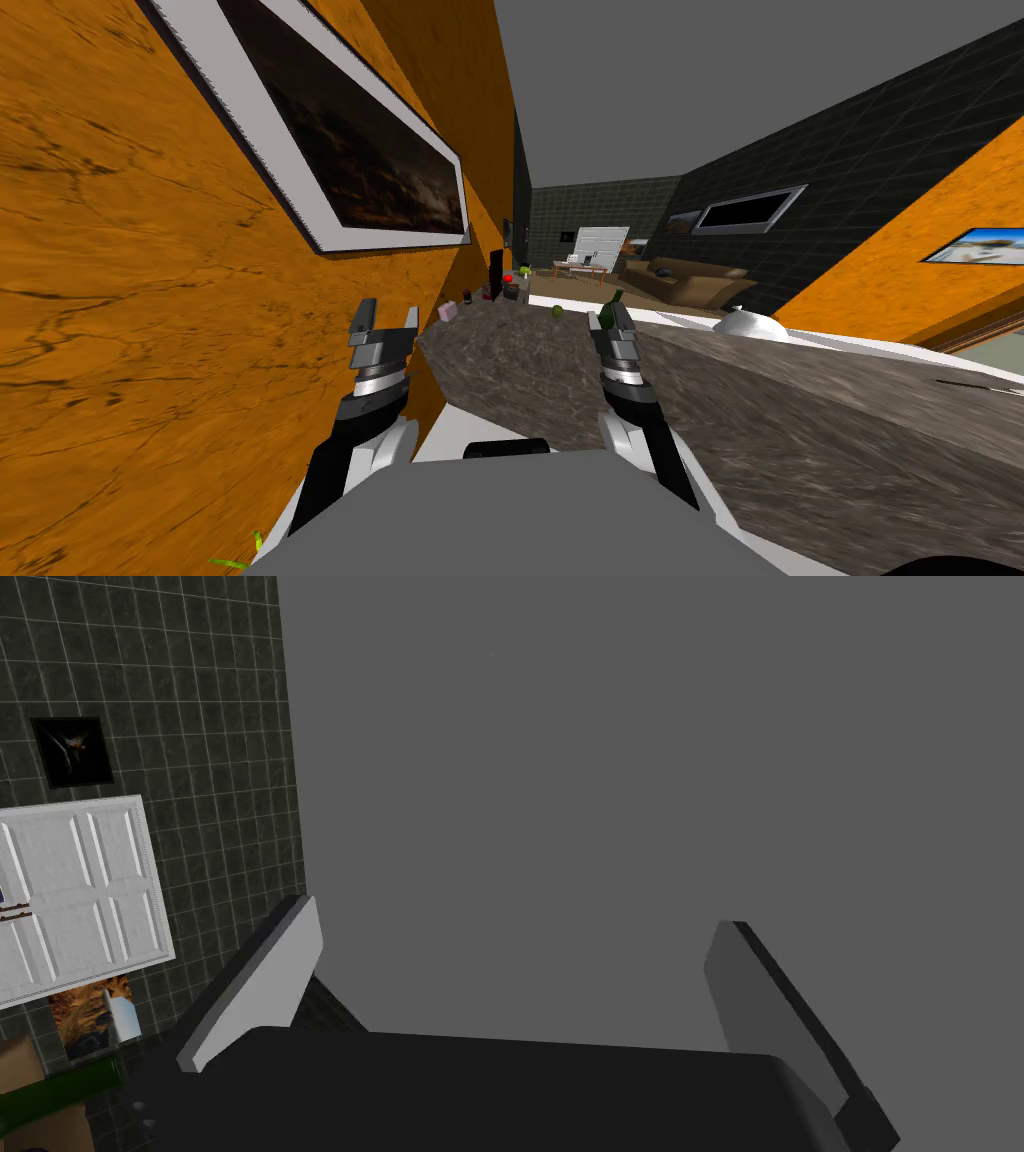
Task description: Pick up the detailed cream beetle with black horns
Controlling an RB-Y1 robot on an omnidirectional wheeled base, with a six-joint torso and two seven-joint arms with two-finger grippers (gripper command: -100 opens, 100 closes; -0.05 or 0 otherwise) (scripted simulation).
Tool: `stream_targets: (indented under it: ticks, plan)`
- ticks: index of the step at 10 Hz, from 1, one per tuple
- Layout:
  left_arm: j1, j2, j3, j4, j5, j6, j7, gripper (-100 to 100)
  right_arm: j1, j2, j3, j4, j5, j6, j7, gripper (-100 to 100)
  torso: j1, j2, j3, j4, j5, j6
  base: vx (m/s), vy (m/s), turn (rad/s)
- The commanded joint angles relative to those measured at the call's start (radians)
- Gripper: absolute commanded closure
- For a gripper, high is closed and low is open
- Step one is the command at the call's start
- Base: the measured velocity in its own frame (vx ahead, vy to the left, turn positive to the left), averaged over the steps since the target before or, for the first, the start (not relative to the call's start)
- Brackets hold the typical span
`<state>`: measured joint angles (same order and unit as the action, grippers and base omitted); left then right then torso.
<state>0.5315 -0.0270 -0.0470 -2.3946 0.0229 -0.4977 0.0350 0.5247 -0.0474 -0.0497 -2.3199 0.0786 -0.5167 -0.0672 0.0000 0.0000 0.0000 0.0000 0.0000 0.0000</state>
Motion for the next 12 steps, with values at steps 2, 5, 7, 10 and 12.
stream_targets:
  ticks: [2, 5, 7, 10, 12]
  plan:
    - [-0.029, 0.062, 0.007, 0.023, 0.003, 0.033, 0.000, -100, 0.000, 0.000, 0.000, 0.000, 0.000, 0.000, 0.000, 0, 0.001, 0.001, 0.000, 0.000, 0.000, 0.000, -0.020, 0.013, -0.040]
    - [-0.099, 0.132, 0.023, 0.082, 0.011, 0.112, 0.000, -100, 0.000, 0.000, 0.000, 0.000, 0.000, 0.000, 0.000, 0, 0.003, 0.002, 0.001, 0.000, 0.001, 0.000, -0.036, 0.033, -0.059]
    - [-0.130, 0.151, 0.030, 0.108, 0.014, 0.149, -0.001, -100, 0.000, 0.000, 0.000, 0.000, 0.000, 0.000, 0.000, 0, 0.002, 0.002, 0.001, 0.001, 0.001, 0.000, -0.035, 0.026, -0.055]
    - [-0.203, 0.183, 0.046, 0.171, 0.021, 0.228, -0.001, -100, 0.000, 0.000, 0.000, 0.000, 0.000, 0.000, 0.000, 0, 0.002, 0.002, 0.001, 0.000, 0.001, 0.000, -0.032, 0.030, -0.060]
    - [-0.241, 0.196, 0.056, 0.206, 0.025, 0.272, -0.002, -100, 0.000, 0.000, 0.000, 0.000, 0.000, 0.000, 0.000, 0, 0.002, 0.001, 0.001, 0.000, 0.001, 0.000, -0.029, 0.026, -0.048]
